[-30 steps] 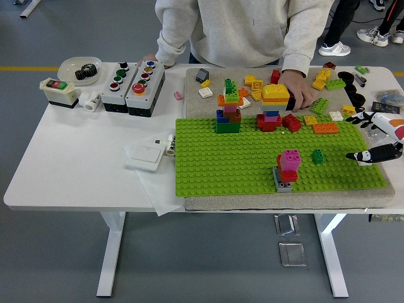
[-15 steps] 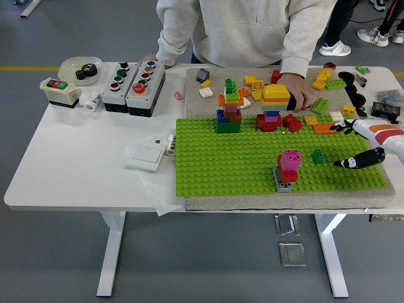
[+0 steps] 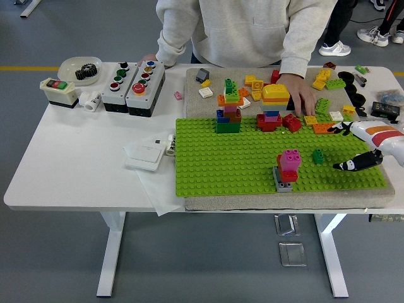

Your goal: Pick up the brick,pile it on top of brick,press brick,pick up the brick,pile it on top of brick,press brick

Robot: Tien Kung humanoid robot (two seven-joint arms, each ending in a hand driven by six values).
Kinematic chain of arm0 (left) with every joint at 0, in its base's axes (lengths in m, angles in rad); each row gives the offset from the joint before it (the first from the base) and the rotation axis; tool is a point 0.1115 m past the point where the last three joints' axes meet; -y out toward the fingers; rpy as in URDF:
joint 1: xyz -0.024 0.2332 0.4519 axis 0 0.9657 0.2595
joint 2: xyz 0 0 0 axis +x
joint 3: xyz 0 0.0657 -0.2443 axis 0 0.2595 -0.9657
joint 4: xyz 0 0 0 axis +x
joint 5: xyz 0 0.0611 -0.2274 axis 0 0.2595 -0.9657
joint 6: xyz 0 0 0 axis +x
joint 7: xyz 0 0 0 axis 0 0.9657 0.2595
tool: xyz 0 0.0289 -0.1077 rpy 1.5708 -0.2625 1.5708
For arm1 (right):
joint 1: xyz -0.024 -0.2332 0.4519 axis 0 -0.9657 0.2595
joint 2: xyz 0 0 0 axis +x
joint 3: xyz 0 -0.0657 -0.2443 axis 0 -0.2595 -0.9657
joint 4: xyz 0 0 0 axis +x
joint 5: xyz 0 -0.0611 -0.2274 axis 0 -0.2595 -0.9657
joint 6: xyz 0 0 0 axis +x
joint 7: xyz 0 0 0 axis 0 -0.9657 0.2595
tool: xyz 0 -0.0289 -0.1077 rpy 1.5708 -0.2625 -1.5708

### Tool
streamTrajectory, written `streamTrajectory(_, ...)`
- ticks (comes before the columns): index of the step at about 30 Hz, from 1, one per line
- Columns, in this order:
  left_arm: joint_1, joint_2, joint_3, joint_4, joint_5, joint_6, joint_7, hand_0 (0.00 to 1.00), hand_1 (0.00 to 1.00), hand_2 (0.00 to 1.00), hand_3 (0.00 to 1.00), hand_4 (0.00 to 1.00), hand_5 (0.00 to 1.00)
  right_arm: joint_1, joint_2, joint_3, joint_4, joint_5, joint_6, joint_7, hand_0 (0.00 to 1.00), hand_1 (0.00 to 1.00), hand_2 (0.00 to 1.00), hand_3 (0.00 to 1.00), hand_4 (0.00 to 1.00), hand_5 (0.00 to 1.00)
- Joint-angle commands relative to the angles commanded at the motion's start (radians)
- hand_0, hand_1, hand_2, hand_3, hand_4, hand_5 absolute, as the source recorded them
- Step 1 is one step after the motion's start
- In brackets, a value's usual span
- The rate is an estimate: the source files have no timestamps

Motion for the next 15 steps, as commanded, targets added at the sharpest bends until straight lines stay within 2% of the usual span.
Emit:
streamTrajectory(2, 0.000, 0.000, -0.002, 0.000, 0.002, 0.000, 0.000, 0.790, 0.697, 0.591, 0.533, 0.525, 0.510, -0.013, -0.004, 0.017, 0.015, 0.006, -0.027, -0.021, 0.704, 0.737, 0.794, 0.836, 0.946, 0.311)
streamTrajectory(3, 0.000, 0.000, -0.003, 0.000, 0.001, 0.000, 0.000, 0.791, 0.694, 0.591, 0.533, 0.523, 0.509, -0.020, -0.008, 0.026, 0.025, 0.017, -0.048, -0.039, 0.485, 0.598, 0.700, 0.786, 0.998, 0.393)
streamTrajectory(8, 0.001, -0.001, -0.009, 0.000, 0.008, 0.001, 0.000, 0.791, 0.694, 0.591, 0.533, 0.523, 0.509, -0.053, -0.024, 0.061, 0.081, 0.072, -0.093, -0.124, 0.485, 0.598, 0.700, 0.786, 0.998, 0.393)
streamTrajectory(9, 0.002, -0.001, -0.010, 0.000, 0.010, 0.001, 0.000, 0.792, 0.695, 0.591, 0.533, 0.523, 0.509, -0.064, -0.029, 0.068, 0.099, 0.100, -0.098, -0.156, 0.461, 0.577, 0.673, 0.773, 0.998, 0.521)
streamTrajectory(14, 0.003, -0.002, -0.013, 0.000, 0.017, 0.001, 0.000, 0.792, 0.695, 0.591, 0.533, 0.523, 0.509, -0.112, -0.045, 0.091, 0.186, 0.228, -0.121, -0.325, 0.461, 0.577, 0.673, 0.773, 0.998, 0.521)
streamTrajectory(15, 0.003, -0.003, -0.014, 0.000, 0.020, 0.001, 0.001, 0.793, 0.696, 0.591, 0.533, 0.523, 0.508, -0.123, -0.046, 0.094, 0.204, 0.255, -0.137, -0.357, 0.527, 0.596, 0.686, 0.779, 0.998, 0.549)
